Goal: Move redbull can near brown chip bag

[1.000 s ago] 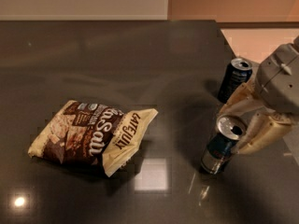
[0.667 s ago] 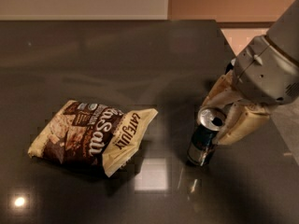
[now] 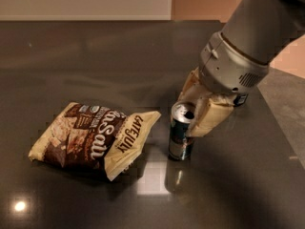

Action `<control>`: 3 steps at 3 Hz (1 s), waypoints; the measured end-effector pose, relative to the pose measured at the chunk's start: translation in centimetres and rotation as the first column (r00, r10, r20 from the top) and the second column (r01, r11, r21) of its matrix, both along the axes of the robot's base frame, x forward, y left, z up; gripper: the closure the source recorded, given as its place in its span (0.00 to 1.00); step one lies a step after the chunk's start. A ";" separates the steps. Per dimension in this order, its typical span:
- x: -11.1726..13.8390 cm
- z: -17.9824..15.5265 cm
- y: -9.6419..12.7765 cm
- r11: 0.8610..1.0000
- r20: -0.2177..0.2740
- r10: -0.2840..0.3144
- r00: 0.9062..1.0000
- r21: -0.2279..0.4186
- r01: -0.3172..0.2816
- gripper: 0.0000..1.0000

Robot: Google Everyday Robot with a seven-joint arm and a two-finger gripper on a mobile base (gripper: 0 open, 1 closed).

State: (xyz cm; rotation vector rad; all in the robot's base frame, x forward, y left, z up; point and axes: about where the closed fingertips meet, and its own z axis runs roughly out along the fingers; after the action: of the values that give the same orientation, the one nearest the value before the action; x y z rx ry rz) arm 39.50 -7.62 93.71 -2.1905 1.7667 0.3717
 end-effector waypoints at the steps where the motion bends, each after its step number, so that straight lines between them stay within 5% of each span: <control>1: 0.5 -0.6 1.9 1.000 -0.016 0.017 1.000 -0.003 -0.017 1.00; 3: 0.6 -1.3 4.4 0.999 -0.047 0.043 0.998 0.014 -0.043 0.60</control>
Offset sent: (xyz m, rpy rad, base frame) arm 0.0040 0.0476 -0.0192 0.0080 0.0843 0.0524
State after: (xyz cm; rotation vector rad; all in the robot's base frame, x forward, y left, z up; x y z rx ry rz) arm 40.07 -3.22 92.45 -2.2310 1.7386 0.4478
